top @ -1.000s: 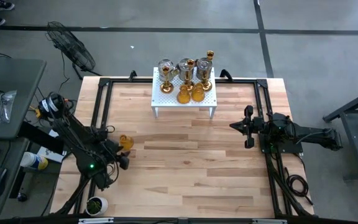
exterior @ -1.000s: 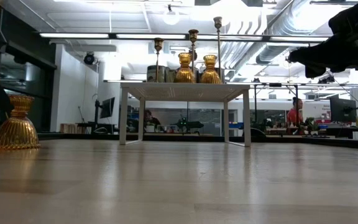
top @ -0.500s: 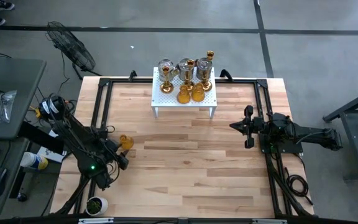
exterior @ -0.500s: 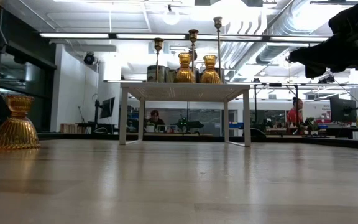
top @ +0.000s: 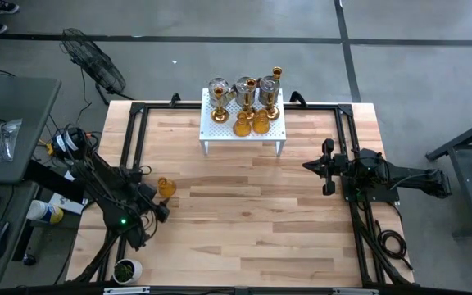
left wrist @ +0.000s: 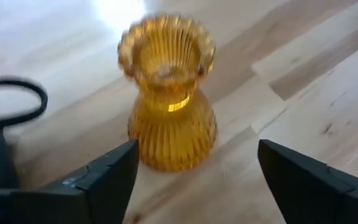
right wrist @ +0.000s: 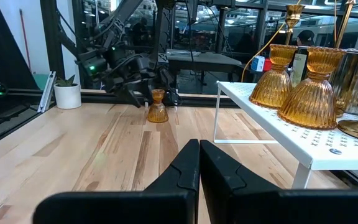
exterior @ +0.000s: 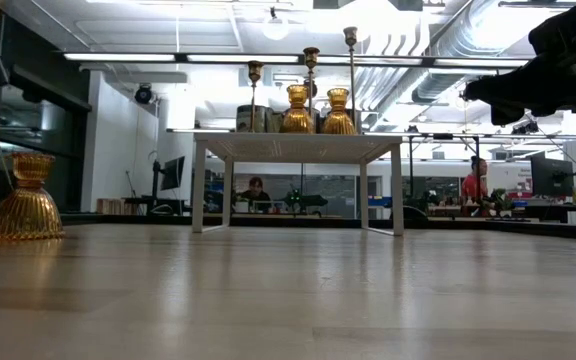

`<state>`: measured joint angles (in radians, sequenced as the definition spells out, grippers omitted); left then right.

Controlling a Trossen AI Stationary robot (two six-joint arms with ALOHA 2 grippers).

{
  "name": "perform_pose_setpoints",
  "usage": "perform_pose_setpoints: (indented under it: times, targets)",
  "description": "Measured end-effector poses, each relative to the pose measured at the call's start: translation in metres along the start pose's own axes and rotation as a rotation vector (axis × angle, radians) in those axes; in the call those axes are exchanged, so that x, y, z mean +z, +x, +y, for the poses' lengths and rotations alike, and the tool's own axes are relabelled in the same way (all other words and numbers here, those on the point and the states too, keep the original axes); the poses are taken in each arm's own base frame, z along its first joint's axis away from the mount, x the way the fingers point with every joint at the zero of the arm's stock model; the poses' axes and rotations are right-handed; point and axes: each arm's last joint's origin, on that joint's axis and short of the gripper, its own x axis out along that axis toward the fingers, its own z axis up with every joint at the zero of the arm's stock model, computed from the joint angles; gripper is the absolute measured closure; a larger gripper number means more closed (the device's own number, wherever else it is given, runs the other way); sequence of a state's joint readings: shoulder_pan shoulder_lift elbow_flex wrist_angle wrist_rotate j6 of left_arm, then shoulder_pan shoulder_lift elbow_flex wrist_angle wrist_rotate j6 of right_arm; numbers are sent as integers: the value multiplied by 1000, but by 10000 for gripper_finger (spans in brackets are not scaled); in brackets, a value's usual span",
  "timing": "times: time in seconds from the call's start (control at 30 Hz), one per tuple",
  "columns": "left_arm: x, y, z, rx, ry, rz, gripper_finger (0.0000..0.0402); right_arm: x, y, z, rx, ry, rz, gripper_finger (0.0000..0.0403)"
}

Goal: Pick & Place candle stick holders
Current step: Put the yellow candle holder aligned with the other yellow candle holders on the shelf

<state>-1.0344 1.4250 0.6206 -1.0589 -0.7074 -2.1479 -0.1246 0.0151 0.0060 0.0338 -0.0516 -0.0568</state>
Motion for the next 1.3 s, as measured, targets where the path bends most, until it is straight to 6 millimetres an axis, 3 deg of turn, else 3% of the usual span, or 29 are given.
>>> perform_pose_setpoints:
  times: [0.17, 0.6, 0.97, 1.3]
  targets:
    - [3, 3, 5, 2, 63, -71, 59, 0, 0, 0, 0, 0, 0, 399]
    - [10, 14, 10, -8, 70, -209, 58, 0, 0, 0, 0, 0, 0, 399]
    - [8, 23, 12, -12, 15, -201, 59, 0, 0, 0, 0, 0, 0, 399]
    - [8, 23, 12, -12, 14, -198, 136, 0, 0, 0, 0, 0, 0, 399]
